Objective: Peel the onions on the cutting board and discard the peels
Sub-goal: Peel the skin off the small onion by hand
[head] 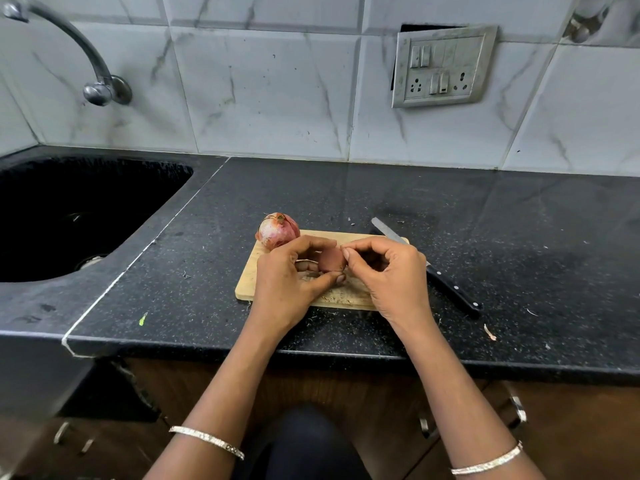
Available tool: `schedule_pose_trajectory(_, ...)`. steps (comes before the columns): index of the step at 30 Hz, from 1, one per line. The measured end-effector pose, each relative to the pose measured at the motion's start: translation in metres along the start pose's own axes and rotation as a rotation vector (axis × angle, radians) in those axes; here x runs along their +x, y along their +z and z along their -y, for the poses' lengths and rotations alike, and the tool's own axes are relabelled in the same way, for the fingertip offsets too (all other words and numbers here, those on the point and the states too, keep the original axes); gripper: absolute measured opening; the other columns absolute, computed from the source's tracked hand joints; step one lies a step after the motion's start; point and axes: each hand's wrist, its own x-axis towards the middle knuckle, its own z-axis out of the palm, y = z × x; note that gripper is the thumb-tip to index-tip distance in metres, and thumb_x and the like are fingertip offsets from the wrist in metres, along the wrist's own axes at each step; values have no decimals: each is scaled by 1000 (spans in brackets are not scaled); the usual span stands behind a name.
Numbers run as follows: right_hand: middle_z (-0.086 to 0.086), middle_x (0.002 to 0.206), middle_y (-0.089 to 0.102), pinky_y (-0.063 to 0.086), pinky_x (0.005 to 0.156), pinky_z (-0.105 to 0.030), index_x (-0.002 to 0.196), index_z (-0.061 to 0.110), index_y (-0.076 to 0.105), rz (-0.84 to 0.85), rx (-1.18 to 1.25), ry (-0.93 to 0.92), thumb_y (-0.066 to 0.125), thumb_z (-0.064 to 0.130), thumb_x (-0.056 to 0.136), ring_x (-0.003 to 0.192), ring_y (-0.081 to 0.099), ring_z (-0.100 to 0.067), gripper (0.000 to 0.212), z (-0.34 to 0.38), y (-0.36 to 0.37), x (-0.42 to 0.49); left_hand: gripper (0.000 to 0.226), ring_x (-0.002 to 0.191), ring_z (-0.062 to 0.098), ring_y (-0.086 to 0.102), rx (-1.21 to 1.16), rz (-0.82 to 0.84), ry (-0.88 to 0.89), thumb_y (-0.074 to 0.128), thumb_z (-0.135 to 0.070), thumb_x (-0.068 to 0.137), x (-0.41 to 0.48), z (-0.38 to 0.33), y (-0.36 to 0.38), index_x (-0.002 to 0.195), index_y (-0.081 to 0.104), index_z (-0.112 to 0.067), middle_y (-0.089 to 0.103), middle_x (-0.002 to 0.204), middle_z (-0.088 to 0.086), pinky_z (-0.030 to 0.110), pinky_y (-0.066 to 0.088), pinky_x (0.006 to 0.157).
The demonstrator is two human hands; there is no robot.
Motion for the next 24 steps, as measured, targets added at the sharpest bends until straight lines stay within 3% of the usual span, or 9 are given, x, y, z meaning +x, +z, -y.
schedule_pose_trajectory(8, 4, 85, 73, 58, 70, -31, 90, 12, 75, 29, -67, -1, 71, 10, 89, 79, 68, -10, 5, -2, 4, -1, 47, 87, 4, 74, -16, 0, -5, 92, -7, 70, 0, -2, 0, 107, 72, -26, 76, 100, -13, 24, 61, 82)
schedule_pose_trajectory(17, 4, 91, 66, 53, 77, -44, 94, 14, 66, 46, -213, -45, 60, 20, 92, 84, 61, -13, 9, -3, 8, -2, 41, 94, 5, 73, -68, -10, -10, 90, 1, 69, -1, -3, 1, 101, 72, -17, 76, 97, -9, 22, 60, 80)
schedule_pose_trajectory(24, 9, 92, 70, 52, 75, -24, 97, 17, 73, 19, -162, -77, 66, 13, 93, 88, 64, -5, 9, 3, 3, -3, 40, 94, 4, 73, -56, -51, -16, 91, -1, 69, -1, -4, 1, 101, 72, -16, 75, 96, -8, 22, 61, 78)
